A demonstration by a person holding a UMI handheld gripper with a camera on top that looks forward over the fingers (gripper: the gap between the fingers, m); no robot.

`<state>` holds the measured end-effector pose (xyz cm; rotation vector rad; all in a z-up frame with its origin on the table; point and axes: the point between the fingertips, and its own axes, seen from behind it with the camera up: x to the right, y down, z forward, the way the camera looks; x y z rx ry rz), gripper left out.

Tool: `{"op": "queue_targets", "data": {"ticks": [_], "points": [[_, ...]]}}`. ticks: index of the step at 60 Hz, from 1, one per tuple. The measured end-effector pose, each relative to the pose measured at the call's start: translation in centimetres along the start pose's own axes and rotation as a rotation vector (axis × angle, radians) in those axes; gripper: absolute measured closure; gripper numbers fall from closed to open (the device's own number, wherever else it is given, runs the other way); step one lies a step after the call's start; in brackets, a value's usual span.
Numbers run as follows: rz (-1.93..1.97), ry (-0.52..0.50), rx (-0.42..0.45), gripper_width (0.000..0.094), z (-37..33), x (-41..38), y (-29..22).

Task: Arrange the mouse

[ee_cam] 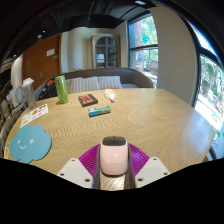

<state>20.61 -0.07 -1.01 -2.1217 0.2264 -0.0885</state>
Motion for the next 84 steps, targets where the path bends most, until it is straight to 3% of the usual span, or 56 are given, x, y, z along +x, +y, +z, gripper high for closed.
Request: {"op": "queue_targets", "data": {"ticks": [4, 13, 19, 25, 31, 39, 48, 53, 62, 64, 65, 67, 84], "points": [[0.005, 0.034, 0.001, 0.0543, -1.3, 0.1, -0.3], [0.049, 0.042, 0.137, 0.0556, -6.8, -5.1, -6.5], [0.026, -0.015, 0.255, 0.0556, -10.4, -12.8, -11.1], [-0.038, -0.13, 0.294, 0.0557, -11.6, -21.9, -11.9], [-0.088, -0.198, 0.261, 0.0554, -10.2, -28.6, -9.8], [-0.106, -0.253, 0.112, 0.0555, -7.1, -34.1, -3.7], [-0.106, -0.232, -0.004, 0.0549, -4.3, -34.4, 1.4], [-0.111, -0.216, -0.037, 0.0494, -3.1, -34.1, 2.9], [-0.182, -0.214, -0.049, 0.038, -3.5, -33.8, 3.0], [-0.198, -0.217, -0.05, 0.0293, -3.7, -33.6, 3.1], [-0.207, -0.218, -0.053, 0.0192, -3.9, -33.5, 3.2], [-0.22, -0.228, -0.054, 0.009, -4.5, -33.5, 3.2], [-0.239, -0.296, -0.005, 0.0087, -11.3, -30.2, 3.1]]}}
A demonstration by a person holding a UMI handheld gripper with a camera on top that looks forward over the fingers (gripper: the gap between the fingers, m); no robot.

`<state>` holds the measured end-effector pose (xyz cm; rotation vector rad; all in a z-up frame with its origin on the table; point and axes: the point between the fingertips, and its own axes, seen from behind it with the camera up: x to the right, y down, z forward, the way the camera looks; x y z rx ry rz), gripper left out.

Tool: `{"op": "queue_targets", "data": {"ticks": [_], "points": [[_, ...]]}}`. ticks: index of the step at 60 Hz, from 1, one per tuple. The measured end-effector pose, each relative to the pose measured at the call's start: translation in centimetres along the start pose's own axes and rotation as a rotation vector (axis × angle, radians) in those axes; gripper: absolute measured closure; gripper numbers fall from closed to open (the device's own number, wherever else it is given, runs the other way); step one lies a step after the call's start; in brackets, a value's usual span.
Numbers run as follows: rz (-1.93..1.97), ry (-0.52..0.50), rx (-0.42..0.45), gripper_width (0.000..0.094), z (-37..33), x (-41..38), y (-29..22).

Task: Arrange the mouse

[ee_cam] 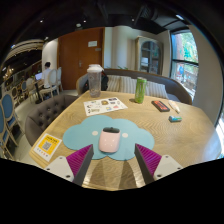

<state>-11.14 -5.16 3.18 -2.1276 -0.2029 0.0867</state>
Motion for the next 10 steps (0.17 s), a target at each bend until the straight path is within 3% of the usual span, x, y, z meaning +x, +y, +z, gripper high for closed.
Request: {"op": "queue_targets", "data": {"ticks": [10], "points": [[0.014, 0.01, 0.008, 0.0082, -3.8, 2.3, 2.1]]}}
